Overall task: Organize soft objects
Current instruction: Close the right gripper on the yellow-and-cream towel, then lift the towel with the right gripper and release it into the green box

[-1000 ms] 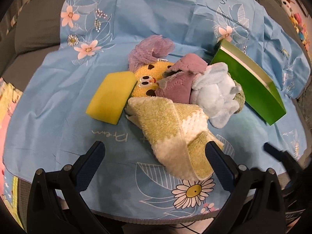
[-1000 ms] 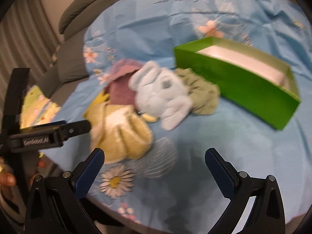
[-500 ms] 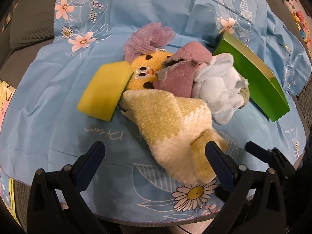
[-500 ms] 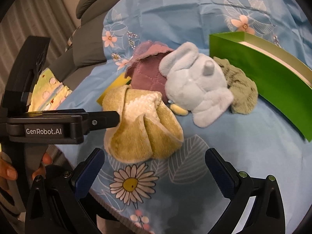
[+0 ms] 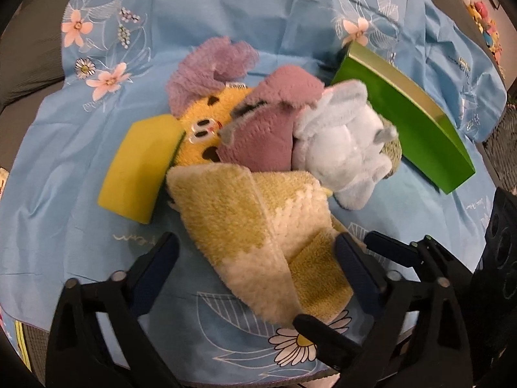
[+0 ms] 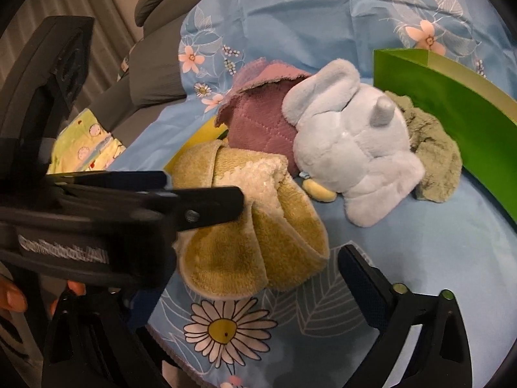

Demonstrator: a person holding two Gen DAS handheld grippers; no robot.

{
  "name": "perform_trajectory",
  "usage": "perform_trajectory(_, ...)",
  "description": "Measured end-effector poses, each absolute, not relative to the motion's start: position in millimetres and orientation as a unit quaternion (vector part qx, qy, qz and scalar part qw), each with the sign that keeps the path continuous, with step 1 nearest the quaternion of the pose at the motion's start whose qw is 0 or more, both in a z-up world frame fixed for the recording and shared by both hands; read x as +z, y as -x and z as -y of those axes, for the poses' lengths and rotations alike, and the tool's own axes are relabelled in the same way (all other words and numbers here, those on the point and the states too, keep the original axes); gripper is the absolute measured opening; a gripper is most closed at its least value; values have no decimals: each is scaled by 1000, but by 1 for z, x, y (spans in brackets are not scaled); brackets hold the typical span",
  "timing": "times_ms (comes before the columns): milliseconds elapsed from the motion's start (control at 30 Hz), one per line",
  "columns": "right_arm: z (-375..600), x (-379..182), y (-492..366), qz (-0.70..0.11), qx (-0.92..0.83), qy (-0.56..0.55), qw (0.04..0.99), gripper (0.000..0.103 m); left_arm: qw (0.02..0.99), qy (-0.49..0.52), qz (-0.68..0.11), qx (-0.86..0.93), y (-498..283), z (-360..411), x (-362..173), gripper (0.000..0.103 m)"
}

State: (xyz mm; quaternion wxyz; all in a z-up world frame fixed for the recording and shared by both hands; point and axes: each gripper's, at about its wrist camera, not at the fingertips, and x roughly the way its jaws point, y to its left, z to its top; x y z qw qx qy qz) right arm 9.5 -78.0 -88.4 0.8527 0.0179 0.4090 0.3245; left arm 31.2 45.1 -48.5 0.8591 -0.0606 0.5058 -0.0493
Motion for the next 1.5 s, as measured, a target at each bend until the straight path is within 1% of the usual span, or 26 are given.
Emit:
perform_trajectory(67,77,-90,-10,-411,327,-20,851,93,857,61,-510,-53,-32,-43,-52,86)
perform_trajectory(133,77,-92,-10,-414,328,-19,849,88,856,58,-511,-55,-33,-42,-54,85)
perform_trajectory(200,78,-94,-11,-418,330,-22,846,80,854,58,-513,-59,-34,-41,-56,75)
perform_trajectory(267,77,-97,-11,-424,333,-25,842,75,853,58,-515,-60,-35,-41,-57,73)
perform_trajectory(333,76,-99,-10,-426,332,-23,841,72,852,58,-516,-60,-35,-41,-58,68)
perform_trajectory(400,76,-99,-9,-426,333,-22,841,66,850,58,-519,-62,-35,-41,-59,51)
perform_trajectory(433,76,-99,-9,-425,334,-23,841,64,849,58,-521,-62,-35,-40,-60,46)
perform_trajectory(467,76,-99,-9,-425,336,-22,841,58,848,58,-523,-63,-35,-40,-61,39)
perform_trajectory(500,76,-99,-8,-424,338,-22,840,49,847,58,-525,-62,-34,-41,-62,33)
perform_trajectory(533,76,-98,-8,-423,339,-21,840,44,846,58,-526,-62,-34,-41,-63,32)
perform_trajectory(567,75,-99,-8,-424,339,-19,840,35,846,61,-527,-63,-33,-41,-63,30)
perform_trajectory(600,75,-99,-8,-424,337,-18,840,28,845,63,-527,-63,-32,-42,-64,28)
perform_trajectory(700,76,-99,-7,-424,338,-25,840,23,846,63,-525,-65,-29,-41,-62,22)
perform_trajectory(1200,74,-79,13,-398,351,-20,847,19,862,52,-498,-72,-9,-37,-42,18)
perform_trajectory(1333,77,-68,20,-384,354,-26,852,19,872,46,-481,-76,0,-35,-27,17)
perform_trajectory(1500,85,-36,31,-343,361,-35,867,19,893,31,-440,-87,6,-31,9,17)
